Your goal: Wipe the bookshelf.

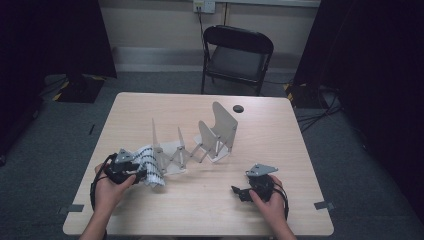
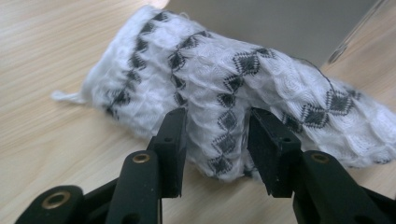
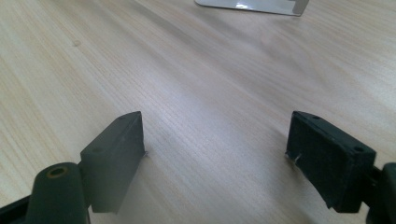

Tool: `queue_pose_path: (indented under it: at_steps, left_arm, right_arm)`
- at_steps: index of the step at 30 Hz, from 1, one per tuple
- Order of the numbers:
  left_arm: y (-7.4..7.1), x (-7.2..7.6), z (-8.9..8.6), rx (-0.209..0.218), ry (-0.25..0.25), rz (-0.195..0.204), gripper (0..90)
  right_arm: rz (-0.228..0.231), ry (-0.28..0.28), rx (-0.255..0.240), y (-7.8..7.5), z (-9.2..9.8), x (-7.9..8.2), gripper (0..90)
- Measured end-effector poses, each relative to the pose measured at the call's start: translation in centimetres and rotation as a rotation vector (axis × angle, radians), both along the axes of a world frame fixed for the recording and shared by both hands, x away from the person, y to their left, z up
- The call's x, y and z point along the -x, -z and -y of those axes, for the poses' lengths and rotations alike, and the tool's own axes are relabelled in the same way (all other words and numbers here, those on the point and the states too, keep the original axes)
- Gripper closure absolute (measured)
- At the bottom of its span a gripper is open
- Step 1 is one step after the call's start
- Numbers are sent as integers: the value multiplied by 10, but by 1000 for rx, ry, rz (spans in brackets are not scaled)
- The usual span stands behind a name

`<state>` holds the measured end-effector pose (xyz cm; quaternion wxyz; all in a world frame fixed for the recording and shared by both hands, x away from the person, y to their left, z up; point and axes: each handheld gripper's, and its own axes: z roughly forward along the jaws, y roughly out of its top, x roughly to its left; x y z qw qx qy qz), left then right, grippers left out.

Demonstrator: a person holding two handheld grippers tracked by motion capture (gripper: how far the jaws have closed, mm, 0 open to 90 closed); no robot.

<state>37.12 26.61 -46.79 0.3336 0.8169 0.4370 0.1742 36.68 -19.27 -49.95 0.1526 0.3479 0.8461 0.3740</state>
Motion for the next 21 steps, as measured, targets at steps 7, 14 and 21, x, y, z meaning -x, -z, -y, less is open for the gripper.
queue_pose_path:
  at_steps: [7, 14, 21]
  left_arm:
    - [-6, 3, -8, 42, -61, 23, 587]
    - [-14, -4, -5, 87, -112, 51, 573]
    - [-9, -14, 9, 78, -133, 37, 529]
  right_arm:
    - [0, 0, 0, 0, 0, 0, 187]
    - [0, 0, 0, 0, 0, 0, 186]
    - [-2, -3, 0, 0, 0, 0, 185]
